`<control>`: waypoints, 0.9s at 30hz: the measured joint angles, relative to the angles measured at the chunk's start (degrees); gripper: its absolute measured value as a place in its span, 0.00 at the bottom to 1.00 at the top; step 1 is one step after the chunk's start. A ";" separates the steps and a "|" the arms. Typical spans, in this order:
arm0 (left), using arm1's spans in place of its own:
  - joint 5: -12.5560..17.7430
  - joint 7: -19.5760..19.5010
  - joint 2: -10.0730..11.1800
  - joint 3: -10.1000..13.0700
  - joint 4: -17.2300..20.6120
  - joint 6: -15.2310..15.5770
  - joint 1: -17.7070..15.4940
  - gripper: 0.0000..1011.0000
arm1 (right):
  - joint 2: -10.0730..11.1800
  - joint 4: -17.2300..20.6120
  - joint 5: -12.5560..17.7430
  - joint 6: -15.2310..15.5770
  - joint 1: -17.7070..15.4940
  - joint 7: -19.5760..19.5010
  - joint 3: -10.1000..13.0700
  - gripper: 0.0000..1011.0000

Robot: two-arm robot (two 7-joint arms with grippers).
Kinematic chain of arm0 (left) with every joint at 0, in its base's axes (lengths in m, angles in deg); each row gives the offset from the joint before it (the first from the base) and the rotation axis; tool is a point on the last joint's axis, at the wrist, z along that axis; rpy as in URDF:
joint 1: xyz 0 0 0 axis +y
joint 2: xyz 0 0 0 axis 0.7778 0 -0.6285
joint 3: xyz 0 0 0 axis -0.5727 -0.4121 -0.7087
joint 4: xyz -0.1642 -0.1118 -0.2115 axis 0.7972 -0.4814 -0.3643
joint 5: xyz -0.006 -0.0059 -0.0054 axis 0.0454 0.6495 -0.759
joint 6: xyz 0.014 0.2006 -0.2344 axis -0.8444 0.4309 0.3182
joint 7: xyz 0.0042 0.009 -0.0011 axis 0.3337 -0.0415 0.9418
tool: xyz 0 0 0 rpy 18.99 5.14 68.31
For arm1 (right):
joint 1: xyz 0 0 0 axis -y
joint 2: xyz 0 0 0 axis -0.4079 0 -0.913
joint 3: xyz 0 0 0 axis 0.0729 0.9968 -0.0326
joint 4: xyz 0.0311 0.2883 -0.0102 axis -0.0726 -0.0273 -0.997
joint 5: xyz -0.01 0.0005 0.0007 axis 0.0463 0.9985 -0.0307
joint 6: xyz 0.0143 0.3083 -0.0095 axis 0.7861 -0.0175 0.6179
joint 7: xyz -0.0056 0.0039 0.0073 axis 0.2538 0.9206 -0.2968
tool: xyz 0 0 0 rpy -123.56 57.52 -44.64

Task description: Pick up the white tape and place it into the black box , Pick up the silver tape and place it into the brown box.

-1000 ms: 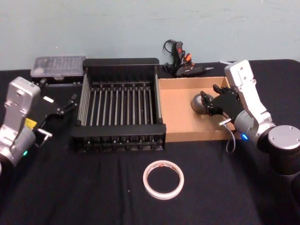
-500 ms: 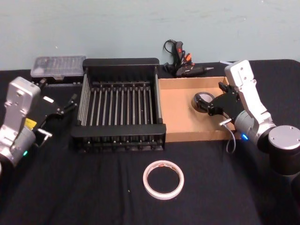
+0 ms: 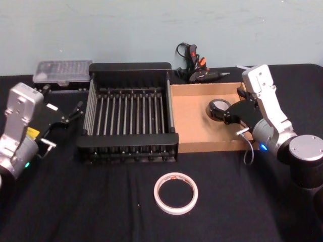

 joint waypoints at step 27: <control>0.00 0.00 0.00 0.00 0.00 0.00 0.00 0.99 | 3.17 19.38 3.73 12.64 -10.55 6.40 3.94 0.99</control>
